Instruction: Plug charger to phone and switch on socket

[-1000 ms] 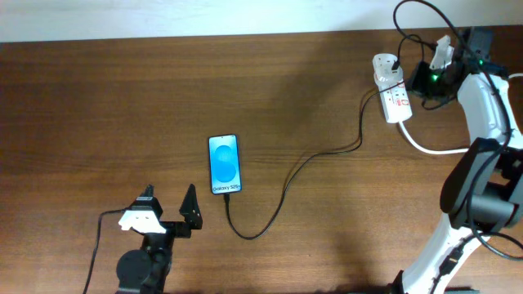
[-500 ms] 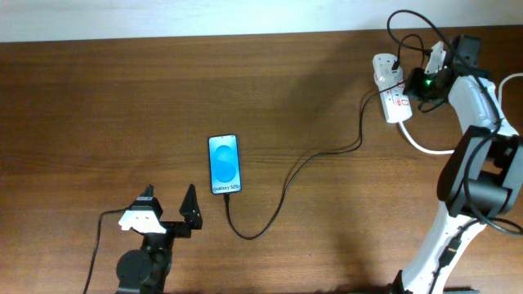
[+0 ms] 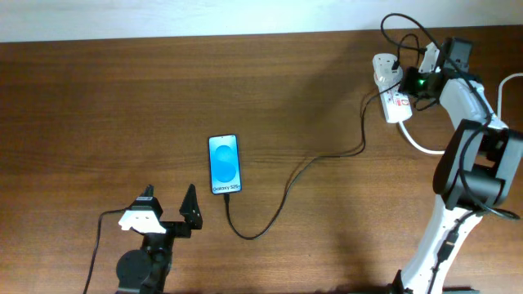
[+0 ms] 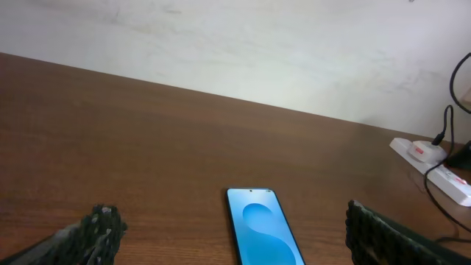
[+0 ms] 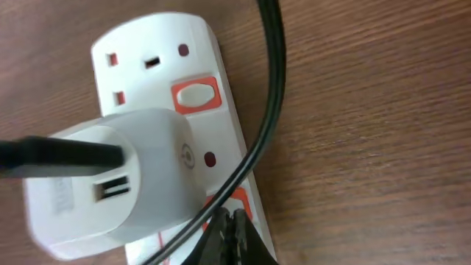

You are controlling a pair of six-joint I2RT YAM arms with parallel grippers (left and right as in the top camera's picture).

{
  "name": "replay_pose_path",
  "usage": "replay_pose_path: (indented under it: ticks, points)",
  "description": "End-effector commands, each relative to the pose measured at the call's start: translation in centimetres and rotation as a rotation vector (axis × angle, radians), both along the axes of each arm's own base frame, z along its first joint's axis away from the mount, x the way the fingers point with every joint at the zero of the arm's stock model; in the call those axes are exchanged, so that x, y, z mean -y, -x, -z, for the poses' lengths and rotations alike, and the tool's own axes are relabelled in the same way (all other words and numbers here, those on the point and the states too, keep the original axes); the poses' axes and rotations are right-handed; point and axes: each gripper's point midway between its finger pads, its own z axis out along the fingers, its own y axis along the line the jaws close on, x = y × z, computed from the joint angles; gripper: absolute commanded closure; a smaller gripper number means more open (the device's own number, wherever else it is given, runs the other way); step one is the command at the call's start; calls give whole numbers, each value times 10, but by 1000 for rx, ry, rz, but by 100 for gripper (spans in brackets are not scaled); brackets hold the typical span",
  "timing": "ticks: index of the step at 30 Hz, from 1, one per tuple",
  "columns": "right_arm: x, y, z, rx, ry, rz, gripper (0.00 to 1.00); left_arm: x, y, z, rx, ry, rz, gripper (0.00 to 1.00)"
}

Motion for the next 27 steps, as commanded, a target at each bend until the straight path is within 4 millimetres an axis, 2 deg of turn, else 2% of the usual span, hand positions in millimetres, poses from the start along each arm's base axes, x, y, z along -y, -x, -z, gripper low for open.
replay_pose_path:
  ticks: [1, 7, 12, 21, 27]
  points:
    - [-18, -5, 20, -19, -25, -24, 96, 3, 1, 1, -1, -15, 19, 1]
    - [-16, -11, 19, -14, -126, 122, 96, 3, 1, 1, -1, -15, 19, 1]
    - [-40, -15, 10, 17, -243, 40, 96, 3, 1, 1, -1, -15, 19, 1]
    - [-62, -10, 15, -26, -243, 5, 96, 3, 1, 1, -1, -15, 19, 1]
    - [-72, -3, 24, -78, -183, 0, 96, 3, 1, 1, -1, -15, 19, 1]
